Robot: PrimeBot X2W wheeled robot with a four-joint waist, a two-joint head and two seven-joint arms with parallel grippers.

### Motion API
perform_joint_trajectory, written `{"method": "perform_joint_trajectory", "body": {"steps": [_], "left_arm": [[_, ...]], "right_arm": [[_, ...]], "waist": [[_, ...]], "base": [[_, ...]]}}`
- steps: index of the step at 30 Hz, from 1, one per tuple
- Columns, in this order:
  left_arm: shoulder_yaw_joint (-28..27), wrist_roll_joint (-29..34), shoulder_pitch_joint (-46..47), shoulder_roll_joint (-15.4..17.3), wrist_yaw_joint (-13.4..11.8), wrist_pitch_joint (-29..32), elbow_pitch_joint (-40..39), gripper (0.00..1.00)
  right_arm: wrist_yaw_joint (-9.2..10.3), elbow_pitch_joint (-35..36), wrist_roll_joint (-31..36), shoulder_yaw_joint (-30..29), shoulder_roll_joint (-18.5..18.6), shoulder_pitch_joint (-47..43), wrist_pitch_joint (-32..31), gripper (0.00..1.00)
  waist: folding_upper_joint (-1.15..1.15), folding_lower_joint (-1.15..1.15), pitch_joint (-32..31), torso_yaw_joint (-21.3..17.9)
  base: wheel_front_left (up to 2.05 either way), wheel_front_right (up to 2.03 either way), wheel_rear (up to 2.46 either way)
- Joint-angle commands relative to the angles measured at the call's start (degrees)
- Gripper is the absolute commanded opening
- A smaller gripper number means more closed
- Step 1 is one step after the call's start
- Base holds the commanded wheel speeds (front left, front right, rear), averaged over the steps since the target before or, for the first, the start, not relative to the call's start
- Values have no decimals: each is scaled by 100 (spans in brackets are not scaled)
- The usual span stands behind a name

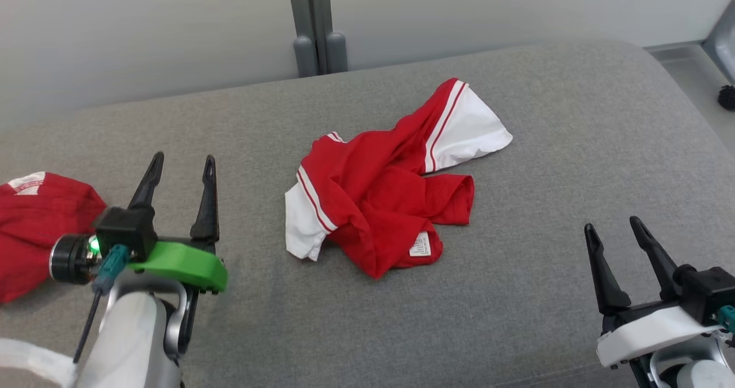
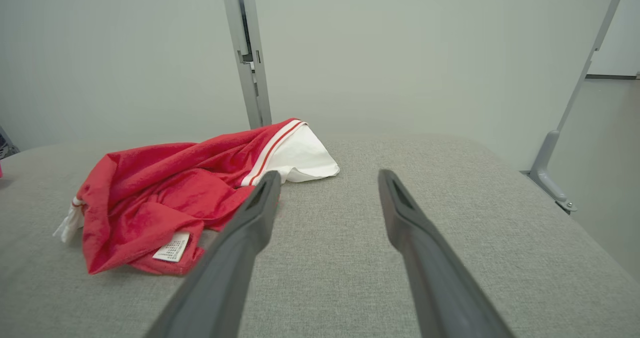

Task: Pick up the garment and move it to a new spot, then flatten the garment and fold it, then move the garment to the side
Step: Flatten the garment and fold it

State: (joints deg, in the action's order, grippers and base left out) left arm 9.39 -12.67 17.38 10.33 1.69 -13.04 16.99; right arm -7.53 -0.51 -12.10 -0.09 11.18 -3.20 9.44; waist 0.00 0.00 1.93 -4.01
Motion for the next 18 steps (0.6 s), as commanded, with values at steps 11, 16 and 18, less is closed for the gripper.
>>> {"method": "perform_joint_trajectory", "body": {"steps": [11,16,18], "left_arm": [[422,197,1573,3,300,302,1550,100],[620,180,1865,-35,419,314,2377,100],[676,161,1932,-63,439,323,2675,100]], "right_arm": [[8,-241,-284,-1,156,480,304,100],[8,-402,-361,68,155,665,422,100],[8,-459,-376,81,140,714,459,100]], "waist": [[0,0,1085,-809],[0,0,1261,-927],[0,0,1291,-951]], "base": [[0,0,0],[0,0,0],[0,0,0]]}}
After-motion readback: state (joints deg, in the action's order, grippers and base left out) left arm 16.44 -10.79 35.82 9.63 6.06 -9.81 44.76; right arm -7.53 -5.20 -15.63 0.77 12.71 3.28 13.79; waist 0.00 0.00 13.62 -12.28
